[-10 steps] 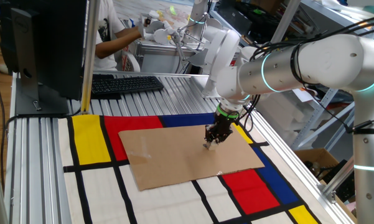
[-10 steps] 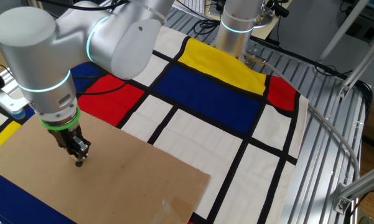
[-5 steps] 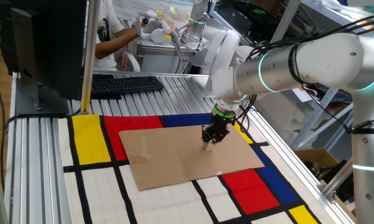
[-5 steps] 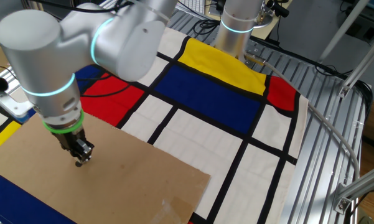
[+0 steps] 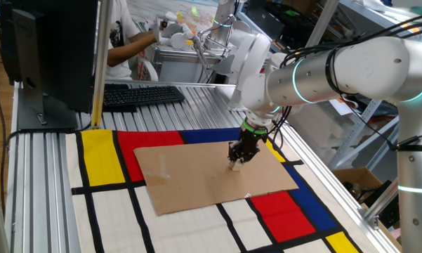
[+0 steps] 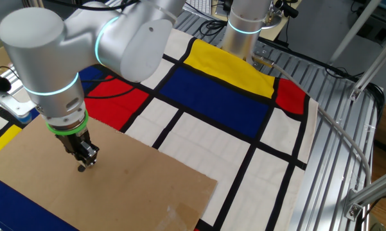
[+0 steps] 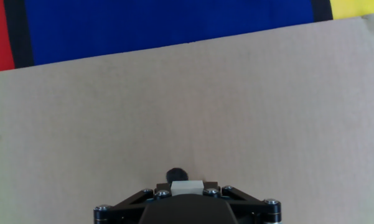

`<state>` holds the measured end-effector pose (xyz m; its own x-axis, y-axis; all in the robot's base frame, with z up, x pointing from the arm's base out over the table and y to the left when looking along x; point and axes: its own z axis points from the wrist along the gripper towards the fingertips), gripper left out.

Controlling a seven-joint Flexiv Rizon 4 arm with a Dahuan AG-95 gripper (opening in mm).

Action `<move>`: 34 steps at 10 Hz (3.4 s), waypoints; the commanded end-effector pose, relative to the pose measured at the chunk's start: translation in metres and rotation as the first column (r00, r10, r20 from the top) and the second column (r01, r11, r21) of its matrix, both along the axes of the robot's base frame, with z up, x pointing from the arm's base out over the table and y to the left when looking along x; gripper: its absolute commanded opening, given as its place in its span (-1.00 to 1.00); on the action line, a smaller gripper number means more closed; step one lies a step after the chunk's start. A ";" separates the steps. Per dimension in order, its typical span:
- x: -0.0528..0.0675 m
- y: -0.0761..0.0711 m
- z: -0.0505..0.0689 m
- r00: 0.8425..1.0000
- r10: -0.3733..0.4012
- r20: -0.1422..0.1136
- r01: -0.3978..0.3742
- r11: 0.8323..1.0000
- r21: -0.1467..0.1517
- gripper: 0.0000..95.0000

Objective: Hold a small block with the gripper and sweep it from left to right on the table

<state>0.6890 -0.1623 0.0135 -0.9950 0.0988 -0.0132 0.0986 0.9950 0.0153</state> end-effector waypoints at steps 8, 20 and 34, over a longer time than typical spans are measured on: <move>-0.002 0.008 -0.001 1.000 0.000 0.000 0.000 1.000 0.007 -1.00; -0.006 0.027 0.002 1.000 -0.003 -0.001 0.003 1.000 0.002 -1.00; -0.010 0.040 0.002 1.000 0.021 0.004 -0.021 1.000 0.002 -1.00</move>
